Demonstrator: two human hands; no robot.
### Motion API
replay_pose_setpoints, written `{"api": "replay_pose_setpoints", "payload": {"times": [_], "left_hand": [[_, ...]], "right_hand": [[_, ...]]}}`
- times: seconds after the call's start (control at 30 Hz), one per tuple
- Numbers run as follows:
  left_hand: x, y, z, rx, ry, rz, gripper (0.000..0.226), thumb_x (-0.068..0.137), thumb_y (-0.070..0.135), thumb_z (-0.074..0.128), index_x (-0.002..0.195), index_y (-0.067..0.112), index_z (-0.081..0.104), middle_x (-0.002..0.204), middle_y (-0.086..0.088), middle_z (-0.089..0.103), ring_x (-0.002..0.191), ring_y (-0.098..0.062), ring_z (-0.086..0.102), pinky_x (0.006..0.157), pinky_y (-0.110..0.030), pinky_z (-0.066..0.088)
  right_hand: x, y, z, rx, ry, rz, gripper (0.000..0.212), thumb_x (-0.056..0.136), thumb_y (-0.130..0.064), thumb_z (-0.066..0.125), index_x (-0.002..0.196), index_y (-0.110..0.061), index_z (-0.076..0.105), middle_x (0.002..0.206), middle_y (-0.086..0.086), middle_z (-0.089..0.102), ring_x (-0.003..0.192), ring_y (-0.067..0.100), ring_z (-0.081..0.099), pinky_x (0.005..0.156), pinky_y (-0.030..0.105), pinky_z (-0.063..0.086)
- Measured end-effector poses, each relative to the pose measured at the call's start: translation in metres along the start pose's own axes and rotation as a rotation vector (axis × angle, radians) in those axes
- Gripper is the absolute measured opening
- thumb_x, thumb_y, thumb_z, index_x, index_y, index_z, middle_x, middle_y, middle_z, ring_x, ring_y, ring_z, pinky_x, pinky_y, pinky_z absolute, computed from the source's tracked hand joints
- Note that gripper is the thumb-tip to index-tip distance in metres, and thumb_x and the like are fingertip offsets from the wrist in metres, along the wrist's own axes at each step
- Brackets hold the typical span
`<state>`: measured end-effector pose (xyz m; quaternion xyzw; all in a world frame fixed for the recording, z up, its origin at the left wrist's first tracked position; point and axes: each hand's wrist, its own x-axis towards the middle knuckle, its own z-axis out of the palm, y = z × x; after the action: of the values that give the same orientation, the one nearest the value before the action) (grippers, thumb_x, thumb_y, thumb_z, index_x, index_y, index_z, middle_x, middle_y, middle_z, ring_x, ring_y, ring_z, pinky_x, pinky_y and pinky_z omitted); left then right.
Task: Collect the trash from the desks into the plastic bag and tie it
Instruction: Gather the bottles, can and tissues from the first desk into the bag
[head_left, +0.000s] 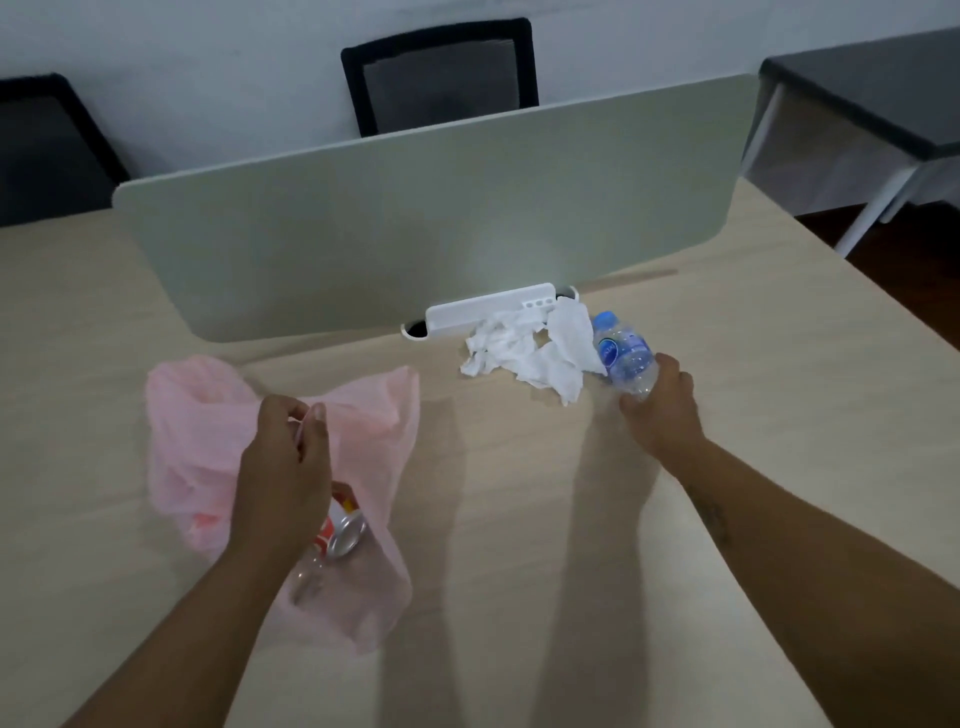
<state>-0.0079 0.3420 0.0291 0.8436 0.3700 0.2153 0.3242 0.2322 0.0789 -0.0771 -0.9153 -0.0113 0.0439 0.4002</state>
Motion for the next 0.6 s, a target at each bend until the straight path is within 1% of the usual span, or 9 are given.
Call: {"api": "replay_pose_setpoints", "payload": {"times": [0.1,0.17,0.23,0.3,0.33,0.4,0.47,0.53,0.6], "left_hand": [[0.003,0.001,-0.01,-0.025,0.032,-0.009,0.023,0.104,0.029,0.039,0.097,0.008,0.043,0.073,0.003,0.053,0.067,-0.02,0.051,0.055,-0.034,0.036],[0.003,0.001,-0.022,-0.032,0.034,-0.002,0.025,0.105,0.03,0.038,0.096,0.007,0.042,0.071,0.001,0.053,0.07,-0.027,0.052,0.06,-0.037,0.036],[0.004,-0.001,-0.035,-0.033,0.04,0.007,0.025,0.104,0.031,0.037,0.095,0.009,0.041,0.07,0.0,0.053,0.071,-0.031,0.053,0.063,-0.039,0.039],[0.004,-0.002,-0.05,-0.049,0.038,0.013,0.024,0.104,0.031,0.036,0.093,0.01,0.04,0.068,0.0,0.052,0.071,-0.032,0.052,0.063,-0.038,0.036],[0.002,-0.002,-0.058,-0.061,0.033,0.017,0.024,0.104,0.031,0.036,0.093,0.01,0.04,0.067,0.0,0.051,0.071,-0.032,0.051,0.063,-0.037,0.034],[-0.002,-0.004,-0.074,-0.078,0.023,0.038,0.023,0.104,0.03,0.036,0.093,0.01,0.04,0.065,0.0,0.05,0.069,-0.032,0.05,0.062,-0.038,0.034],[-0.008,-0.011,-0.089,-0.078,0.008,0.067,0.024,0.104,0.031,0.036,0.095,0.01,0.041,0.064,-0.001,0.051,0.067,-0.033,0.05,0.062,-0.041,0.037],[-0.016,-0.02,-0.102,-0.063,-0.019,0.093,0.024,0.105,0.032,0.035,0.096,0.01,0.041,0.064,-0.001,0.051,0.062,-0.028,0.05,0.059,-0.039,0.037],[-0.024,-0.03,-0.109,-0.057,-0.049,0.121,0.023,0.104,0.033,0.035,0.097,0.012,0.041,0.065,0.001,0.052,0.06,-0.018,0.051,0.056,-0.036,0.036]], "right_hand": [[-0.059,-0.015,-0.004,0.218,0.006,-0.065,0.066,0.081,-0.017,0.069,0.139,-0.017,0.037,0.124,0.005,0.042,0.107,0.023,0.052,0.09,0.039,0.046],[-0.106,-0.032,0.001,0.306,-0.066,-0.136,0.069,0.081,-0.019,0.073,0.14,-0.024,0.037,0.124,-0.004,0.04,0.106,0.018,0.055,0.088,0.032,0.047],[-0.156,-0.057,0.006,0.35,-0.199,-0.235,0.069,0.081,-0.02,0.073,0.136,-0.041,0.038,0.123,-0.015,0.041,0.099,0.011,0.06,0.084,0.025,0.049],[-0.2,-0.085,0.012,0.322,-0.348,-0.342,0.071,0.079,-0.023,0.072,0.121,-0.066,0.034,0.116,-0.029,0.04,0.094,-0.001,0.057,0.079,0.015,0.047],[-0.219,-0.098,0.016,0.283,-0.411,-0.379,0.072,0.078,-0.025,0.072,0.116,-0.071,0.032,0.115,-0.031,0.039,0.093,-0.004,0.055,0.077,0.013,0.046],[-0.248,-0.119,0.028,0.192,-0.485,-0.427,0.068,0.075,-0.031,0.071,0.119,-0.067,0.034,0.113,-0.025,0.04,0.087,-0.003,0.056,0.076,0.021,0.049],[-0.264,-0.137,0.045,0.135,-0.506,-0.425,0.067,0.073,-0.035,0.07,0.128,-0.054,0.038,0.114,-0.015,0.042,0.084,0.005,0.059,0.079,0.033,0.053],[-0.27,-0.153,0.068,0.135,-0.549,-0.384,0.075,0.073,-0.035,0.074,0.138,-0.042,0.037,0.123,-0.007,0.042,0.098,0.015,0.06,0.088,0.037,0.052],[-0.271,-0.164,0.09,0.217,-0.599,-0.315,0.09,0.073,-0.033,0.08,0.148,-0.032,0.03,0.133,-0.003,0.04,0.114,0.015,0.055,0.098,0.035,0.048]]}}
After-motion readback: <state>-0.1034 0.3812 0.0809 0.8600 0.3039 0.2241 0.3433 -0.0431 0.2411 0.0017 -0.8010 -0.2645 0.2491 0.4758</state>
